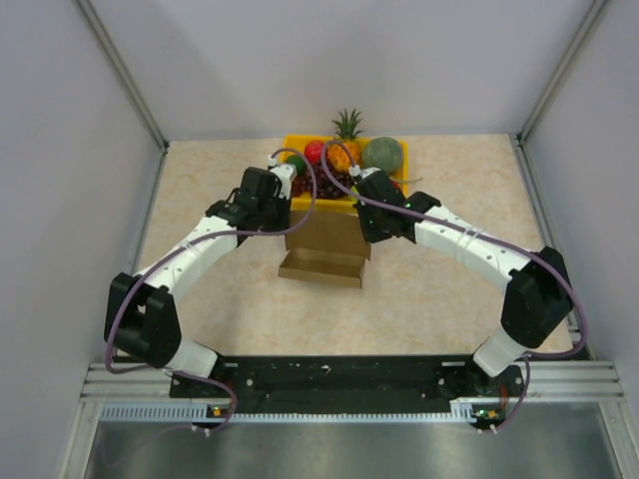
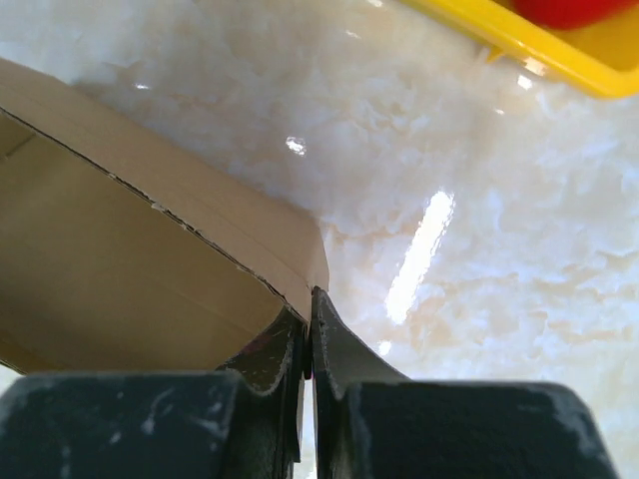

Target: Fold the paper box

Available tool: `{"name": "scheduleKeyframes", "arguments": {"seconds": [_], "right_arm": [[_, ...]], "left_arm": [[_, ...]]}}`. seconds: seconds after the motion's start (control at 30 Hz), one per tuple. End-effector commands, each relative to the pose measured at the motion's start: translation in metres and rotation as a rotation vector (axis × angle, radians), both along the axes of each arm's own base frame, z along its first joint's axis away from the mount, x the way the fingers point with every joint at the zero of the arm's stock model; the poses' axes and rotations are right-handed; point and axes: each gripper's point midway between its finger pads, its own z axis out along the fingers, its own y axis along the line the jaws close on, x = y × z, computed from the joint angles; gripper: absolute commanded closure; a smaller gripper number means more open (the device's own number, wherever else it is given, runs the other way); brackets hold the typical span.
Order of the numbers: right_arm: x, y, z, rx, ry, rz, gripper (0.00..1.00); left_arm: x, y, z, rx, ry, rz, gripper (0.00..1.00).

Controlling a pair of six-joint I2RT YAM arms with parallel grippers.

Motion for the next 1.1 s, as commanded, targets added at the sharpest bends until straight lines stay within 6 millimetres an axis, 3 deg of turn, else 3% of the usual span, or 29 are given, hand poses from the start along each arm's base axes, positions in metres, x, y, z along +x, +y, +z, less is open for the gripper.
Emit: {"name": "scheduleKeyframes", "arguments": {"seconds": [0.0,0.27,0.53,0.7,0.93,1.07], "right_arm": [[-0.003,0.042,0.051,0.221,-0.081,-0.086,1.0],[0.0,0.045,0.068,0.181,-0.165,-0.146,1.0],[-0.009,0.057,0.073,0.265,-0.141,-0.298,1.0],[-0.019,0.058,0.056,0.366,-0.076,-0.448,1.0],[-0.026,0.059,0.045,0.411,-0.104,-0.519,1.0],[-0.029,0.057,0.039,0.416,-0.156,-0.533,1.0]], "left_arm": [[-0.021,-0.038,0.03,-0.191,-0.027,0.018,1.0],[-0.031,-0.039,0.067,-0.344,-0.127,0.101,1.0],[-0.041,-0.053,0.067,-0.43,-0.102,0.12,1.0],[-0.045,-0.056,0.064,-0.462,-0.11,0.168,1.0],[-0.045,-0.052,0.07,-0.477,-0.162,0.237,1.0],[-0.048,-0.059,0.073,-0.535,-0.175,0.245,1.0]]}}
